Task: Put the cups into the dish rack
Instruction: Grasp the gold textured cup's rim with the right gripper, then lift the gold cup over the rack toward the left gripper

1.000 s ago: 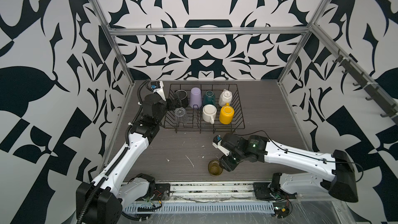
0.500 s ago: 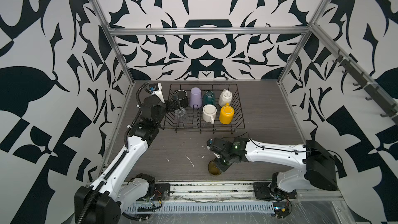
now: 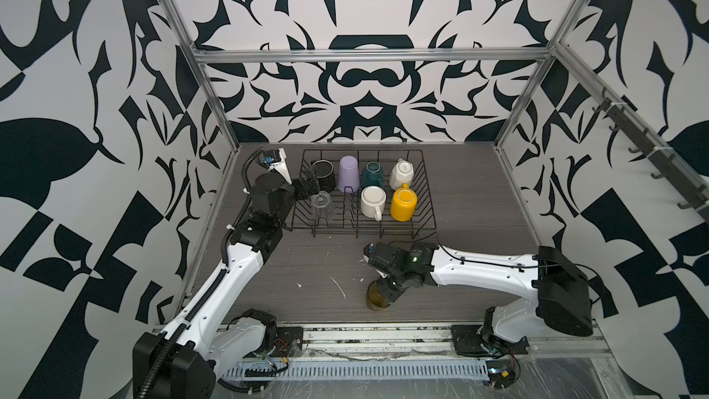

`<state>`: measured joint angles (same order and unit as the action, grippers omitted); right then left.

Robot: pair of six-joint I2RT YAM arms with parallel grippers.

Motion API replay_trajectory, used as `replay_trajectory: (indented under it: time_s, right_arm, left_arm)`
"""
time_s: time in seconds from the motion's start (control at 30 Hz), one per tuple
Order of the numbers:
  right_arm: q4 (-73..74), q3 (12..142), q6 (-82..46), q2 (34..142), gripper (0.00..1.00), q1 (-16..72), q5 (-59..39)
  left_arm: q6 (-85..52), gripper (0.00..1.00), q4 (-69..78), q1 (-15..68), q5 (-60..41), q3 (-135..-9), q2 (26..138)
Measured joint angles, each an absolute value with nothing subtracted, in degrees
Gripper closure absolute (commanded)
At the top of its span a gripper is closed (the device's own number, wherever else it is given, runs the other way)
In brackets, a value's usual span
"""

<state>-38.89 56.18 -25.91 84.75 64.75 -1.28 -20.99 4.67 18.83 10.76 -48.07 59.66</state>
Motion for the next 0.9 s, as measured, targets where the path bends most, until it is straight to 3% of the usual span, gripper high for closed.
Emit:
replay_trajectory:
  time_s: [0.47,0.67,0.9]
  right_arm:
    - [-29.2,55.9,-24.9,66.3,1.0,41.1,-13.9]
    - [-16.2,52.9,-29.2,63.8,1.0,30.3,-23.1]
    - [2.3,49.4,-39.7,65.7,1.0,21.2,-33.2]
  left_arm:
    - [-19.2,0.01,9.4,18.3,4.6,-43.9,59.0]
    - [-17.3,0.01,14.5,18.3,-5.3,-40.9,56.2]
    - [-16.6,0.01,24.0,18.3,-23.7,-36.2,55.4]
